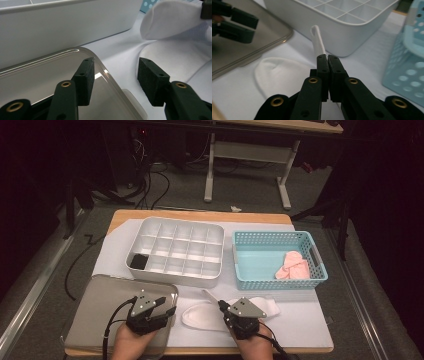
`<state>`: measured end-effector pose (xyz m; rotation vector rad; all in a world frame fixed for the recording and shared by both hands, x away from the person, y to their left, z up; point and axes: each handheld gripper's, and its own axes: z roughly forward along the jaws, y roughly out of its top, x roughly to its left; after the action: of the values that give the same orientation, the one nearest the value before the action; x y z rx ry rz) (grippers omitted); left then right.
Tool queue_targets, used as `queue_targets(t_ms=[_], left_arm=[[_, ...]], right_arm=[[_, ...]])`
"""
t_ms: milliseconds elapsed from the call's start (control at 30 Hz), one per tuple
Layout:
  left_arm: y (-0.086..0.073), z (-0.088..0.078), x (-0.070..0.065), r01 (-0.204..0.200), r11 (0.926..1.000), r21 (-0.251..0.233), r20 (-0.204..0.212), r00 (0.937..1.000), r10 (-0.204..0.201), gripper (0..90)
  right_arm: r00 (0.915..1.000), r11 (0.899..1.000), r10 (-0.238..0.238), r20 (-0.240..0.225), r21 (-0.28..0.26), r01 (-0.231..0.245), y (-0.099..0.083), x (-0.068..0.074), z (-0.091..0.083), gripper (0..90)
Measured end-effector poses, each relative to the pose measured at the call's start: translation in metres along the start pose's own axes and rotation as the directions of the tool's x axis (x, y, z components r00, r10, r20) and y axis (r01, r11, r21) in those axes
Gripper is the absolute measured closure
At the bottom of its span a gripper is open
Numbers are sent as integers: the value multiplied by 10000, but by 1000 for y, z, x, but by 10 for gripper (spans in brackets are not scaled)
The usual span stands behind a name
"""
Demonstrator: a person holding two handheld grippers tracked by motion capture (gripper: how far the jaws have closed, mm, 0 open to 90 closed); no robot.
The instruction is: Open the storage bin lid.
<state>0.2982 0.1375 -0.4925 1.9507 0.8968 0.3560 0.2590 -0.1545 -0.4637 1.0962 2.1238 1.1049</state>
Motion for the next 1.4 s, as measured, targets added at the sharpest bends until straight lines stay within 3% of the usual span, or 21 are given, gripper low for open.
queue_targets(t_ms=[133, 333, 667, 833, 867, 933, 1100, 1200, 1233, 1267, 1333, 1367, 1400], left_arm=[[0, 0, 0, 0, 10000, -9, 4, 10000, 0, 481], [-1, 2, 0, 21, 10000, 34, 12, 10000, -21, 482], [-1, 5, -4, -127, 9997, 214, 58, 9999, 126, 487], [-1, 5, -4, -100, 9997, 210, 50, 9999, 99, 487], [-1, 4, -4, -92, 9998, 179, 24, 10000, 92, 487], [-1, 4, -4, -83, 9998, 169, 23, 10000, 82, 488], [-1, 7, -5, -110, 9997, 232, 73, 9999, 108, 501], [-1, 8, -8, -197, 9994, 273, 100, 9998, 194, 511], [0, 9, -10, -214, 9996, 208, 115, 9997, 211, 518], [0, 9, -10, -214, 9996, 208, 115, 9997, 211, 525], [3, 10, -14, -278, 9994, 215, 229, 9994, 273, 547], [4, 12, -19, -11, 9999, 154, 318, 9995, 6, 554], [4, 12, -19, -11, 9999, 154, 318, 9995, 6, 566]], right_arm=[[9968, 9978, -88, -789, 645, 139, -17, 17, 14, 879], [9939, 9938, 14, -1103, 1110, 109, -34, 26, 21, 879], [9925, 9993, 75, -1224, 371, -30, -20, 28, 6, 879], [9865, 9964, 57, -1639, 841, 82, -29, 35, 12, 870], [9834, 9942, 193, -1803, 1078, 2, -34, 36, 16, 819], [9796, 9948, 363, -1976, 1006, -166, -35, 34, 15, 771], [9803, 9968, 622, -1873, 619, -514, -28, 26, 5, 751], [9863, 9973, 691, -1496, 335, -648, -24, 15, -4, 755], [9901, 9968, 798, -1150, 199, -780, -24, 5, -10, 760], [9901, 9968, 798, -1150, 199, -780, -24, 5, -10, 760], [9929, 9940, 1093, -470, 69, -1091, -30, -15, -19, 764], [9924, 9926, 1212, -221, 38, -1212, -33, -23, -22, 764], [9924, 9926, 1212, -221, 38, -1212, -33, -23, -22, 764]])
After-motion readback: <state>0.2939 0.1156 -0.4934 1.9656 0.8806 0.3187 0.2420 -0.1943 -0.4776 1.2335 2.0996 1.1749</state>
